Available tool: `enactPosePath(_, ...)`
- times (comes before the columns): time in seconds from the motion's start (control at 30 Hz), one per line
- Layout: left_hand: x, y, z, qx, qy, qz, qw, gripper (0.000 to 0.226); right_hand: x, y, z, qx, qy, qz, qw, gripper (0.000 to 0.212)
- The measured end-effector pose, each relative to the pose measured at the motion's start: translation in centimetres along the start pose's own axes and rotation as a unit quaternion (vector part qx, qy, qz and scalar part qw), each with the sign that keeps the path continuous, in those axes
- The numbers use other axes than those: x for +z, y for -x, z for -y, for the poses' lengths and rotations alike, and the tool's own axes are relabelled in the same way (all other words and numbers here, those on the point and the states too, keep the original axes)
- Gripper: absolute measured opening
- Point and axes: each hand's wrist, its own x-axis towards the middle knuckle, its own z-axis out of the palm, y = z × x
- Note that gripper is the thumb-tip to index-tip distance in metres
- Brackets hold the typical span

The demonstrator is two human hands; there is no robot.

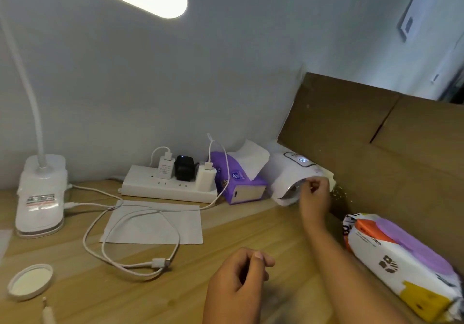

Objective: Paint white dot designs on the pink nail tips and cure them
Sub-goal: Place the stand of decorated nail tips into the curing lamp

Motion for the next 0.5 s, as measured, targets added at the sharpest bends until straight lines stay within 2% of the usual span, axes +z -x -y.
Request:
enactPosePath(0.03,0.0,0.0,0.0,-0.003,-0.005,0.002,1.0,0.032,0.0,-0.4,0.6,-0.057,0.006,0.003,0.998,0.015)
enactPosePath(0.1,-0.1,0.0,0.1,-0.005,-0.016,0.006,1.0,0.034,0.2,-2.3,1.5,-0.136,0.106,0.037,0.984,0.013)
enactPosePath(0.17,-0.1,-0.1,0.1,-0.008,-0.027,0.007,1.0,0.037,0.7,-4.8,2.0,-0.143,0.245,0.088,0.955,0.026)
enactPosePath(0.2,-0.1,-0.1,0.2,-0.007,-0.031,0.008,0.999,0.039,0.9,-6.0,2.1,-0.12,0.308,0.122,0.936,0.033)
enactPosePath(0.3,0.1,-0.3,0.5,-0.004,-0.035,0.01,0.999,0.036,1.5,-7.6,2.0,-0.105,0.489,0.179,0.847,0.039)
enactPosePath(0.33,0.0,-0.3,0.5,0.005,-0.035,0.01,0.999,0.035,1.7,-7.7,2.0,-0.109,0.517,0.188,0.828,0.04)
enactPosePath(0.43,0.1,-0.4,0.7,0.032,-0.025,0.019,0.999,0.03,2.3,-7.8,2.1,-0.144,0.539,0.202,0.805,0.042)
enactPosePath(0.5,0.2,-0.4,0.8,0.038,-0.017,0.02,0.999,0.028,2.1,-8.4,2.5,-0.185,0.571,0.207,0.773,0.048)
